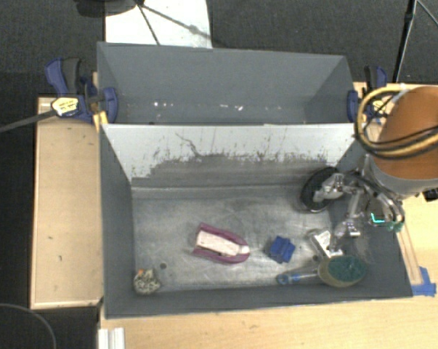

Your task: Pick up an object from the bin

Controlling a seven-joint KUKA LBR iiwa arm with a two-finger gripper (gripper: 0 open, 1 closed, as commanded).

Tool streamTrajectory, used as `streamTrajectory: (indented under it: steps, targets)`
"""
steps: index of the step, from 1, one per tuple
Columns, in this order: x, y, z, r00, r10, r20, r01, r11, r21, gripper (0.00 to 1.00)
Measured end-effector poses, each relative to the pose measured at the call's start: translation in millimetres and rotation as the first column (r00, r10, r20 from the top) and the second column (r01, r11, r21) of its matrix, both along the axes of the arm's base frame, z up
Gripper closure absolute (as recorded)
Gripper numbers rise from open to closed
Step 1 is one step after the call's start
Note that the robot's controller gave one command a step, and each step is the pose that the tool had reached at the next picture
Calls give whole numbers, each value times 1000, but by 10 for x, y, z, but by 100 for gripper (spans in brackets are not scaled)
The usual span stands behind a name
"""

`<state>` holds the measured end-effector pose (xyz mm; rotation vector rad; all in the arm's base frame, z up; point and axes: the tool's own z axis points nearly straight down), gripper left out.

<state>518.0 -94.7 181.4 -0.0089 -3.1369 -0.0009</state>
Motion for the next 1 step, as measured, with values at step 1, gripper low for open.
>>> streamTrajectory:
  steps: [1]
  targets:
    - [-113, 141, -951, 998, -52, 26, 52, 999, 3, 0]
